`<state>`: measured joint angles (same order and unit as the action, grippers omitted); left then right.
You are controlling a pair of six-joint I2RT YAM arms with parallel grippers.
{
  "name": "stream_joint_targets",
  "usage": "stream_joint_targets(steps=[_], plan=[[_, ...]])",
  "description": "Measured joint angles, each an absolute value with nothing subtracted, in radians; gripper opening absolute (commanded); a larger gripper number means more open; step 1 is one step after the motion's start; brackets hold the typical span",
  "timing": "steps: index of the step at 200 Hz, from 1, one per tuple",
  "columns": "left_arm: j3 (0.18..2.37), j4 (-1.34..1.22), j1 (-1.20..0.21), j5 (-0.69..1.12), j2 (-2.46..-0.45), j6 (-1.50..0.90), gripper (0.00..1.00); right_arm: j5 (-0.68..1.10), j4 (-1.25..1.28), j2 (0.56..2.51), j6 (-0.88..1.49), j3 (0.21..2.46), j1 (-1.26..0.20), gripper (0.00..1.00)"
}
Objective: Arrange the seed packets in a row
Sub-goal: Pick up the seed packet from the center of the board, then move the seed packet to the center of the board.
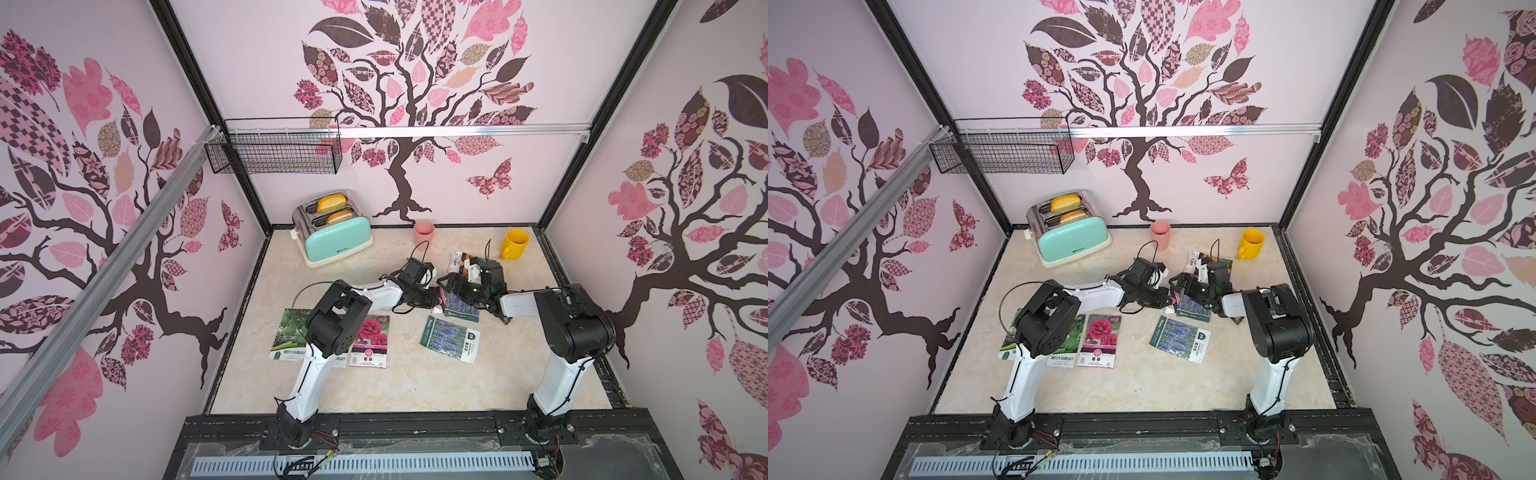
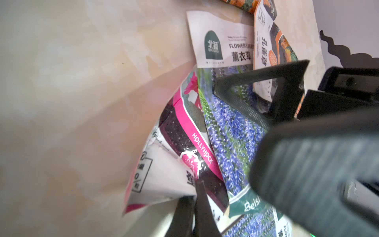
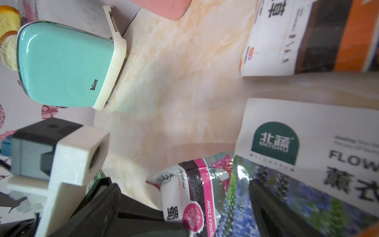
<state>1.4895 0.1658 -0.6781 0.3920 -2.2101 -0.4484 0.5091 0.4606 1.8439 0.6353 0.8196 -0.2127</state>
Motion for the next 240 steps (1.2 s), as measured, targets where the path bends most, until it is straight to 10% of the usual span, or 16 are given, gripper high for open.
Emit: stream_joint_targets(steps=[143, 240], plan=[[1.316, 0.431, -0.66, -0.036, -1.682, -0.446, 0.0, 0.442, 0.086, 1.282, 0.6, 0.69, -0.232, 0.99], [1.094, 0.529, -0.502, -0.094, -1.366, -0.523, 0.0, 0.498, 0.207, 1.407, 0.691, 0.525, -0.446, 1.0]])
